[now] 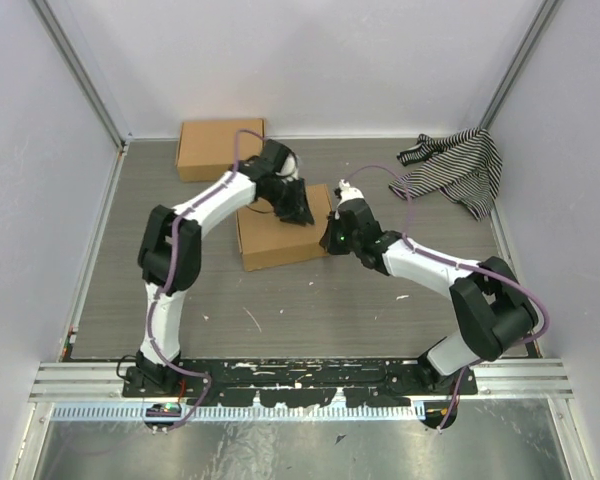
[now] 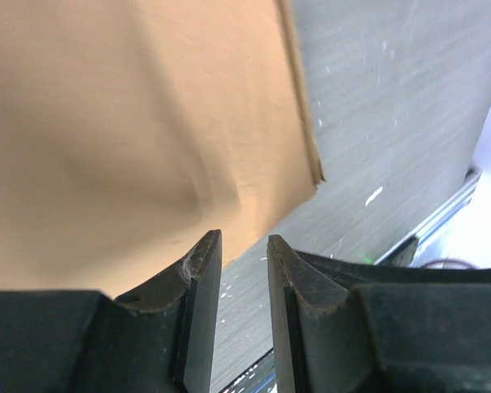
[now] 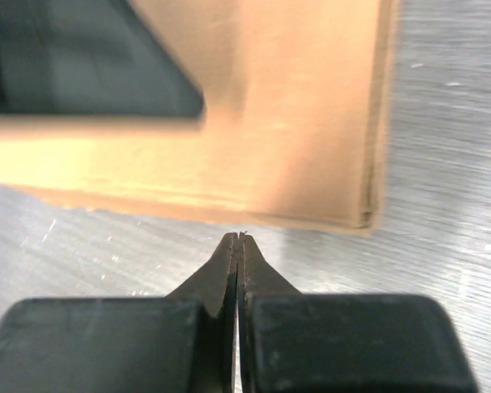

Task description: Fold the paper box

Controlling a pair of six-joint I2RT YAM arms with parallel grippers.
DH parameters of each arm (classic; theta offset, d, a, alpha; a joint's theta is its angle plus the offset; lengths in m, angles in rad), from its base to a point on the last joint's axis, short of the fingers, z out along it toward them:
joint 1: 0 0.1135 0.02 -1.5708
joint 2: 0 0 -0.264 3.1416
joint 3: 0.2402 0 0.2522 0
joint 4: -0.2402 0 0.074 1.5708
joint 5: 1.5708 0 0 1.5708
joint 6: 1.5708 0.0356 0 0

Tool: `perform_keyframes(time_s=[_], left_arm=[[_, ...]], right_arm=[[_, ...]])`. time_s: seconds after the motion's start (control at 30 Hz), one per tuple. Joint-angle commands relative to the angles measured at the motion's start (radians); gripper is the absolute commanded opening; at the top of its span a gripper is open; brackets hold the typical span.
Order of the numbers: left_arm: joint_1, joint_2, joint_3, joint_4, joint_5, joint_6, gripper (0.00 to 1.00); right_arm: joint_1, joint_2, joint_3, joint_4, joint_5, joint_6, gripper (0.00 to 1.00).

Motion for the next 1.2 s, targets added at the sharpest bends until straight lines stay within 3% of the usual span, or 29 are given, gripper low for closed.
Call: perform_keyframes(time_s=[0.0,0.17,0.47,0.97,1.17], left_arm=[[0.146,-0.125,-0.029,0.034,-0.081,-0.037,0.37],[0.212,-0.116,-0.019,0.017,-0.104,-0.025,0.38],[0.211,0.077,0.1,-0.125,-0.101,0.021,0.38],[0.188,0.14,0.071,-0.124,-0.01,0.062,0.35],[0.177,0.135,0.056,-0.113,0.021,0.063,0.34]], right_arm=[[0.092,0.027,0.072,0.057,-0.034,-0.054,0.01],[0.188,0.118,0.193,0.045,0.018,-0.075,0.01],[0.294,0.395,0.435,-0.019,-0.068,-0.155,0.01],[0.379,0.403,0.378,0.011,-0.005,-0.289,0.01],[0.401,0.419,0.315,0.123,0.135,-0.34,0.03]])
